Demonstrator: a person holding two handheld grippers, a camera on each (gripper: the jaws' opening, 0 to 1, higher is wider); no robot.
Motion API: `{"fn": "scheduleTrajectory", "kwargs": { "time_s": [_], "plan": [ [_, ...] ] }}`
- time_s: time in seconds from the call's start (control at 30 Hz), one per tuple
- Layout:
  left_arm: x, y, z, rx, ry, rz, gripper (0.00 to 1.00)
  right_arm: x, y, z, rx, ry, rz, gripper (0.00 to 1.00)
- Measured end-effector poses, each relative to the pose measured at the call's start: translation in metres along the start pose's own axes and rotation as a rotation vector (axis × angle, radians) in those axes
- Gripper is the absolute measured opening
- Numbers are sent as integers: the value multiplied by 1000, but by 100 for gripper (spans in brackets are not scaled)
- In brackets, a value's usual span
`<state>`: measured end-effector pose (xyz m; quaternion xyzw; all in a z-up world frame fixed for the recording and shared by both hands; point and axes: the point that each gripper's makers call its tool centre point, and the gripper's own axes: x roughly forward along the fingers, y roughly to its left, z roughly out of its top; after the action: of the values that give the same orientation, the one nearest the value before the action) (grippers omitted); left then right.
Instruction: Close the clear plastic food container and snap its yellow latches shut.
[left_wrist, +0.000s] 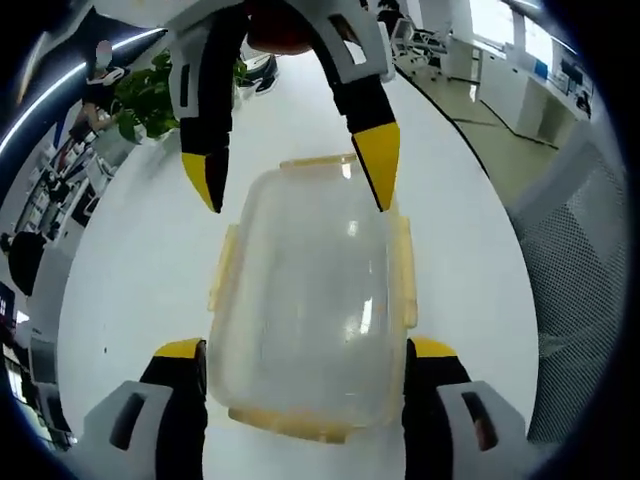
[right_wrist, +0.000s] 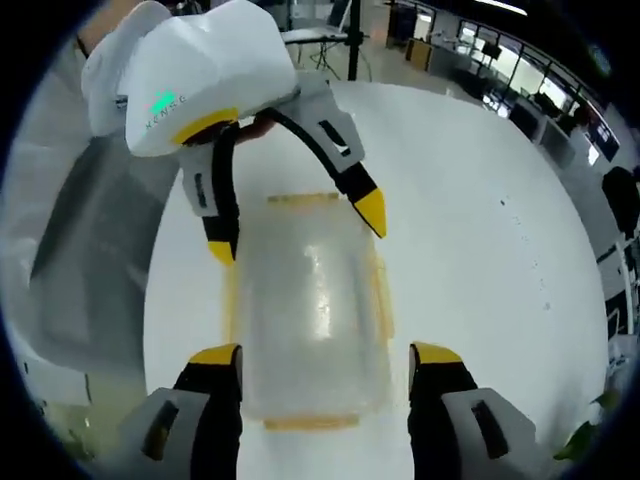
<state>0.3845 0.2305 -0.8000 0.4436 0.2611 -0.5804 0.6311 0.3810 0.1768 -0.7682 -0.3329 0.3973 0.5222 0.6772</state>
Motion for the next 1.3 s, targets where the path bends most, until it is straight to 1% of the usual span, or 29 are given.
{"fn": "scheduleTrajectory", "kwargs": {
  "time_s": [0.07,0.13,0.2,0.3,0.4,0.5,0.63,0.77,0.87,1.03,1.3],
  "plan": [
    [0,0,1,7,-3,-3,81,-1,2,-2,-29,15,8,67],
    [1,0,1,9,-3,-7,82,-2,3,-3,-37,24,8,67],
    [1,0,1,9,-3,-8,82,-3,6,-3,-25,16,21,69],
    [1,0,1,12,-2,-10,82,-4,6,-7,-30,27,17,69],
    [2,-1,1,13,-1,-10,82,-4,8,-7,-26,22,27,69],
    [2,-1,1,15,-1,-12,82,-1,9,-9,-37,35,34,69],
    [2,-1,1,17,-2,-18,83,1,15,-10,-44,46,62,69],
    [3,-1,1,20,-2,-20,83,5,16,-16,-57,75,58,69],
    [4,-1,1,21,-1,-22,84,8,17,-21,-53,87,46,71],
    [4,-1,1,20,-3,-25,84,10,16,-20,-46,89,29,72],
    [3,-1,1,18,-5,-23,83,11,16,-20,-52,85,33,72]
  ]
}}
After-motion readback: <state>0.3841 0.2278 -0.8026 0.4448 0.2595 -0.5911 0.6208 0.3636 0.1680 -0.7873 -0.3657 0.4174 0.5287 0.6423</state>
